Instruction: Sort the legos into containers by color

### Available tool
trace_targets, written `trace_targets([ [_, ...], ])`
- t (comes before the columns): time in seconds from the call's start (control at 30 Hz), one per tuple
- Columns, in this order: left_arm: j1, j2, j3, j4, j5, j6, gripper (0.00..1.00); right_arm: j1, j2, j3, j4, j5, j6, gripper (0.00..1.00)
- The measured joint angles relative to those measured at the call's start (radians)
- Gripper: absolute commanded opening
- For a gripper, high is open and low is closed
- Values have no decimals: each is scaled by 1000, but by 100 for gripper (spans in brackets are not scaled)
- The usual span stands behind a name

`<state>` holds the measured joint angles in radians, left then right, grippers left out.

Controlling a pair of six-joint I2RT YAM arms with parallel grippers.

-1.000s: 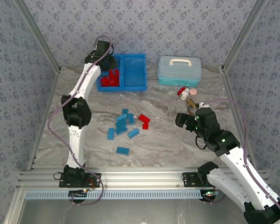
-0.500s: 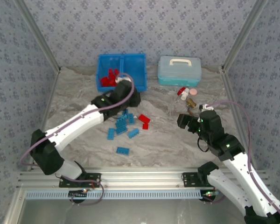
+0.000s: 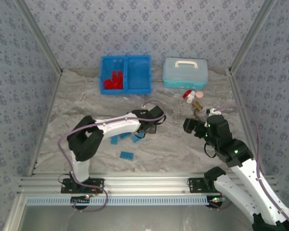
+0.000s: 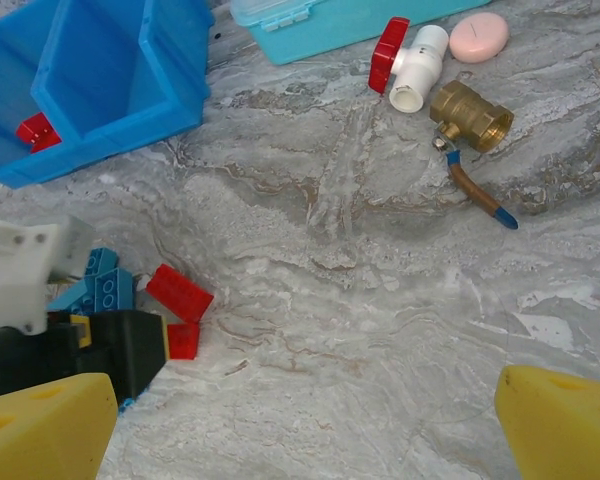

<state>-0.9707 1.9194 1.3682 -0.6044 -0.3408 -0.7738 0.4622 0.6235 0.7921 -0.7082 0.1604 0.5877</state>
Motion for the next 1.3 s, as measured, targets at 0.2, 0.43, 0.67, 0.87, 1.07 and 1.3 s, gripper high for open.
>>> trace_targets([
  [0.2,0,83,64,-7,37,19,52,0,-1,-10,0,0,0,100],
  [0.43,0,137,88,-46,46,13,46,-4,-1,-10,0,0,0,100],
  [0.67,0,145,93,-46,66,-10,36,-5,-1,-16,-1,0,0,100],
  [0.87,8,126,93,-60,64,-13,34,-5,-1,-18,-1,0,0,100],
  [1.07,97,-51,101,-107,14,42,34,-5,-1,-18,0,0,0,100],
  [1.3,369,-150,247,-99,-66,158,33,-5,13,-19,1,0,0,100],
])
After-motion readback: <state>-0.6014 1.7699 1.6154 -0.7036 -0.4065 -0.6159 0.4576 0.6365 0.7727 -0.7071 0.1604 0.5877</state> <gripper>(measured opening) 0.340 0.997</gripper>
